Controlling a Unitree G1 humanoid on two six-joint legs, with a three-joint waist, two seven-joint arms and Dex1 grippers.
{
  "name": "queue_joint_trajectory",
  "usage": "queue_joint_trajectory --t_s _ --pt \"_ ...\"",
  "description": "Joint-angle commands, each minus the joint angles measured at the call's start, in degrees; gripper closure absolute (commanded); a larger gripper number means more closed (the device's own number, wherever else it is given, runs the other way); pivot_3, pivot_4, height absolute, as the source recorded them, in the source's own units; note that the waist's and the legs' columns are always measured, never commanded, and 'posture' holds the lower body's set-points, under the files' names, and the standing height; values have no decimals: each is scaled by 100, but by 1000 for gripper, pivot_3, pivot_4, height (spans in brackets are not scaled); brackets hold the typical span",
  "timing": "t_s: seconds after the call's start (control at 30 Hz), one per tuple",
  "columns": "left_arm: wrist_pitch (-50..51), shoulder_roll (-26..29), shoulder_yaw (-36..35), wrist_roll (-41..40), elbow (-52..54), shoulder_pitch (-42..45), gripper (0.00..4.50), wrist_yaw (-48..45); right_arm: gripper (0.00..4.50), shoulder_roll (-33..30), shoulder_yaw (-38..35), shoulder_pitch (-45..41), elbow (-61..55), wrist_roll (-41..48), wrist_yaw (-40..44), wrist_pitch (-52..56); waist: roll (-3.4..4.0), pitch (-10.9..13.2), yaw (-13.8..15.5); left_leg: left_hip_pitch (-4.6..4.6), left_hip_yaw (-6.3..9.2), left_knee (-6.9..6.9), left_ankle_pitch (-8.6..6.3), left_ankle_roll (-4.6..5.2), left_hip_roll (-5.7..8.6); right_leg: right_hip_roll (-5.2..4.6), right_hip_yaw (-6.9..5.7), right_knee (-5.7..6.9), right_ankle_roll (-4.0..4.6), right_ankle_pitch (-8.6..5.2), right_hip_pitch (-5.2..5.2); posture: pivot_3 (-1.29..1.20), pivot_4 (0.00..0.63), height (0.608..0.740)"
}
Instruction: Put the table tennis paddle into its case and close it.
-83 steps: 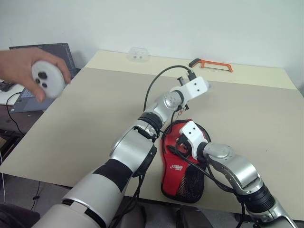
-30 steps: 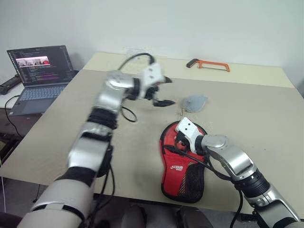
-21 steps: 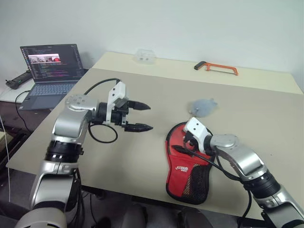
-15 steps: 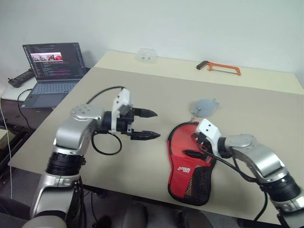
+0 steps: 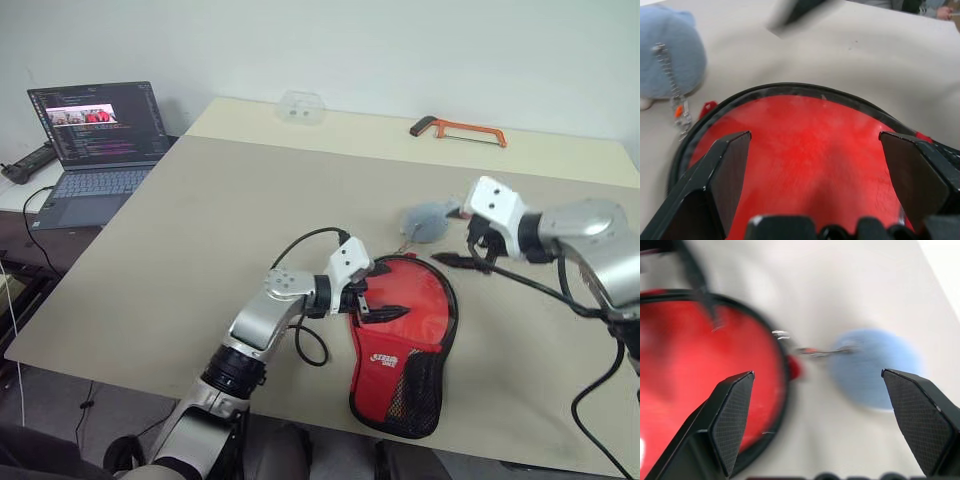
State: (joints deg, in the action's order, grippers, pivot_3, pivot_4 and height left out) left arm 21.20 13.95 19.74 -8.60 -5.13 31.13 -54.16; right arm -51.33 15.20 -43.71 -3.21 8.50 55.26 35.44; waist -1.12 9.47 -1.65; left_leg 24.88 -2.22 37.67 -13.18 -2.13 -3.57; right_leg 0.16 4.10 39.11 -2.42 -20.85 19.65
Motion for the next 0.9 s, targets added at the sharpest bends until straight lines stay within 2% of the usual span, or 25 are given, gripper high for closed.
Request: queue_joint_trajectory --t_s 0.03,0.3,0.43,0.7,0.9 --pt "-373 -223 85 234 -418 93 41 307 0 205 298 -622 998 -609 160 -958 6 3 -8 -1 -1 1 0 0 0 0 -1 1 0 0 0 0 150 740" --pt "-734 -616 360 637 -968 -36 41 634 0 910 1098 -1932 3847 -1889 482 -3196 14 7 21 -2 -9 7 2 -4 -1 -11 -10 2 0 1 -3 0 150 740" --pt "-694 -829 382 669 -1110 39 41 741 0 1179 1441 -2506 5076 -2593 304 -4130 18 7 33 -4 -10 13 4 -5 0 -18 -13 3 -1 1 -10 0 150 740" --pt "-376 -1020 488 786 -1357 156 41 770 0 1677 1564 -3080 6571 -3216 233 -4971 24 4 28 -12 -11 14 15 -24 0 -20 -17 9 -1 1 -18 0 150 740" --pt "-183 -1048 519 868 -1380 178 41 837 0 1926 1649 -3227 7193 -3634 74 -5212 32 -1 29 -31 -9 15 15 -25 0 -20 -20 10 -1 1 -40 0 150 740"
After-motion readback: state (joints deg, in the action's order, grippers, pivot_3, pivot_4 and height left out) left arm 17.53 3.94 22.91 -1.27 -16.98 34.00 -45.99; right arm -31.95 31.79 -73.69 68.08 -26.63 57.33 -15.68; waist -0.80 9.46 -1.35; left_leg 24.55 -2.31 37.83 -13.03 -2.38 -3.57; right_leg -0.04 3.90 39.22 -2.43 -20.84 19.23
